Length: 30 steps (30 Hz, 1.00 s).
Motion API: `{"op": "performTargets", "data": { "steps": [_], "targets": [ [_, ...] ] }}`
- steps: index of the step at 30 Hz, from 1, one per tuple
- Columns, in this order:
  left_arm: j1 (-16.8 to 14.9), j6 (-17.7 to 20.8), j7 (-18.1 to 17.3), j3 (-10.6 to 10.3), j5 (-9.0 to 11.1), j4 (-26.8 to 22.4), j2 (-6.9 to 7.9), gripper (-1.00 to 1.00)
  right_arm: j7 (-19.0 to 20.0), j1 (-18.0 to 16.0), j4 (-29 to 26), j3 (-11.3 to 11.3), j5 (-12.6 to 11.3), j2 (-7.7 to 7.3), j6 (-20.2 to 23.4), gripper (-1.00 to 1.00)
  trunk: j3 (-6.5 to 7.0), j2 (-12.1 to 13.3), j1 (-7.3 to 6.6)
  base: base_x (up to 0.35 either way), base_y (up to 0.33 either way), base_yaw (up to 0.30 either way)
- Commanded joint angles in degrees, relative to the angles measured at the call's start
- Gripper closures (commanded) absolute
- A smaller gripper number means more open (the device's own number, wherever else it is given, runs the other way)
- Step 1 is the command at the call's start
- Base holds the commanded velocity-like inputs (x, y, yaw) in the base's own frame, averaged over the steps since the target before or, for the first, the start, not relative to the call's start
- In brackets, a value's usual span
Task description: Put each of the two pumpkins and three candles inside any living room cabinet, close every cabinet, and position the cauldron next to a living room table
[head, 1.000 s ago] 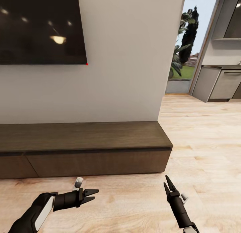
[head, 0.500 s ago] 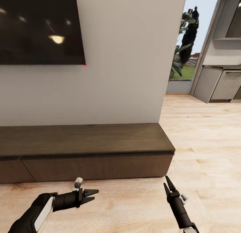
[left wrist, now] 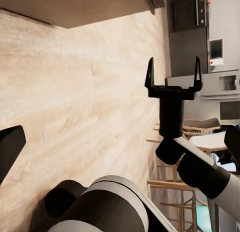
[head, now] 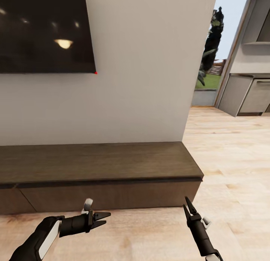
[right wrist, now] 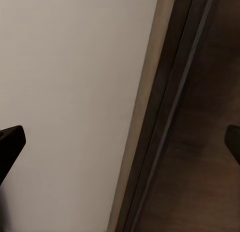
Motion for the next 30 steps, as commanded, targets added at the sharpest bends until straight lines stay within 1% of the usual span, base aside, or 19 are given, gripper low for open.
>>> {"op": "performTargets", "data": {
  "steps": [1, 9, 20, 26, 29, 30],
  "targets": [
    [-0.03, 0.30, 0.01, -0.16, 0.30, 0.00, 0.05, -1.00, 0.16, -0.03, 0.05, 0.09, -0.38, -0.01, 0.19, -1.00, -0.05, -0.02, -0.01, 0.108, 0.069, 0.000],
    [-0.03, 0.30, 0.01, -0.19, 0.26, 0.00, -0.03, -1.00, 0.03, -0.03, 0.06, 0.09, -0.38, -0.01, 0.19, -1.00, -0.05, -0.02, -0.01, 0.118, 0.058, 0.000],
    [-0.03, 0.30, 0.00, -0.20, 0.30, 0.00, -0.04, -1.00, -0.14, -0.03, 0.06, 0.09, -0.38, -0.01, 0.19, -1.00, -0.05, -0.02, -0.01, 0.160, -0.058, 0.000],
    [0.01, 0.30, 0.00, -0.20, 0.30, 0.00, -0.01, -1.00, -0.34, -0.03, 0.13, 0.01, -0.38, -0.01, 0.19, -1.00, -0.05, -0.02, -0.01, 0.039, -0.002, 0.000],
    [0.05, 0.31, -0.06, -0.20, 0.36, 0.00, 0.04, -1.00, -1.21, -0.03, 0.14, -0.06, -0.38, -0.01, 0.19, -1.00, -0.05, -0.02, -0.01, 0.006, 0.000, 0.000],
    [0.05, 0.30, -0.07, -0.20, 0.37, 0.00, 0.04, -1.00, -1.43, -0.03, 0.14, -0.07, -0.38, -0.01, 0.19, -1.00, -0.23, -0.42, 0.21, 0.002, 0.000, 0.000]
  ]
}}
